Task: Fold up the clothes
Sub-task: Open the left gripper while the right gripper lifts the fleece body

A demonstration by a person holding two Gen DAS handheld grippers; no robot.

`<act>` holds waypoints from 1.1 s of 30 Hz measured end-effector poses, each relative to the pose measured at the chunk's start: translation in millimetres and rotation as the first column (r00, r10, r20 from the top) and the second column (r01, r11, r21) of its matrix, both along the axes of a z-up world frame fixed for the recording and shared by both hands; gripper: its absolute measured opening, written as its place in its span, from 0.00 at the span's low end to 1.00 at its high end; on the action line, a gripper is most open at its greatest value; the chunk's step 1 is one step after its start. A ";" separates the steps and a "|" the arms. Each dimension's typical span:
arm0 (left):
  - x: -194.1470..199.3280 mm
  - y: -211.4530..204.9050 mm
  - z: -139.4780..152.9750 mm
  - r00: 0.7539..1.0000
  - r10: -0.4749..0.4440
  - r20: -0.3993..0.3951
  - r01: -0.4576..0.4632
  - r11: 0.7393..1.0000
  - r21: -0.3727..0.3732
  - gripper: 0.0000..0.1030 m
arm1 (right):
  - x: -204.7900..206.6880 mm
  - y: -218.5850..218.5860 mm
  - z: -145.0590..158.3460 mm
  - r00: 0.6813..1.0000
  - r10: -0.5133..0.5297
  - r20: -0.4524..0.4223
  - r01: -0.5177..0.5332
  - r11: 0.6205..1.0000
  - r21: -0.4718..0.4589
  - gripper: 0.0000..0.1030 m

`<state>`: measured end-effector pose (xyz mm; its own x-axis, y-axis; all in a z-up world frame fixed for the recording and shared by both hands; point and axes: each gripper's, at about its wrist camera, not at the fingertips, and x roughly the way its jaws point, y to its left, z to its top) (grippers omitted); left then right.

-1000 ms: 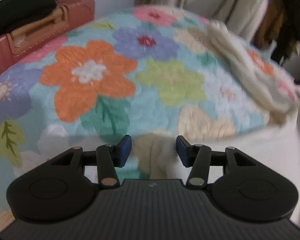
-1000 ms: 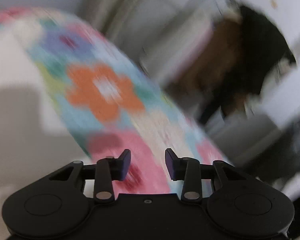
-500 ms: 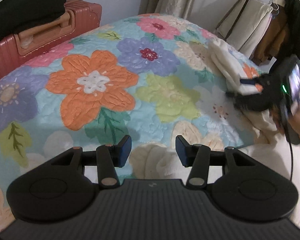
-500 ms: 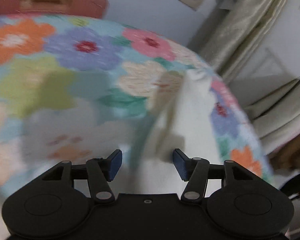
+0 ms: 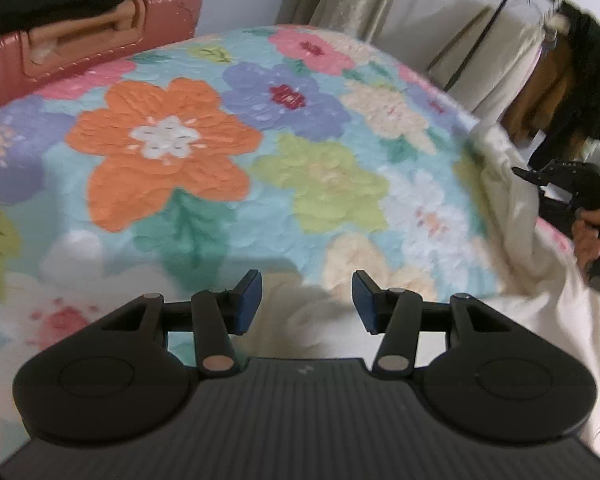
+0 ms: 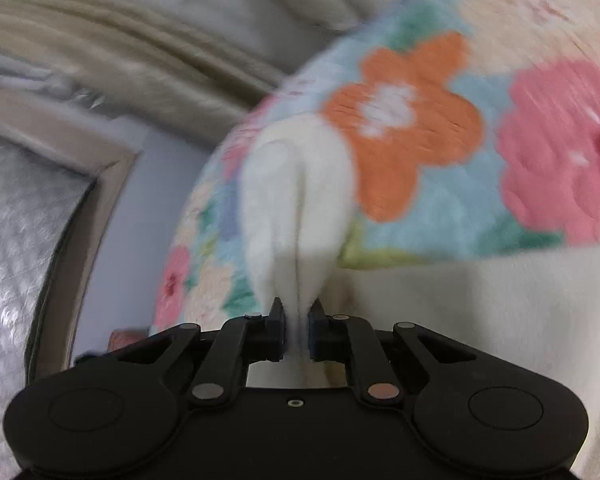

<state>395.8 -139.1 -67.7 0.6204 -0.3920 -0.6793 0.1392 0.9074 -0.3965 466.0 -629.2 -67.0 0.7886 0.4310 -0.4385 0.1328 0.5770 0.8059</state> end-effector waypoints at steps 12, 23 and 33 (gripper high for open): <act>29.1 -11.6 7.5 0.988 0.041 0.151 -0.036 0.999 -0.034 0.54 | 4.9 100.2 32.0 0.822 0.570 -0.009 -0.496 0.708 -0.503 0.42; 153.2 -103.3 2.2 0.984 -0.175 0.040 0.178 0.976 -0.124 0.57 | -29.2 28.6 35.8 0.818 0.521 -0.243 -0.520 0.488 -0.701 0.54; 179.9 -172.8 -7.6 0.961 -0.273 -0.042 0.268 0.959 -0.090 0.57 | -65.5 -54.1 17.8 0.814 0.492 -0.308 -0.580 0.671 -0.462 0.62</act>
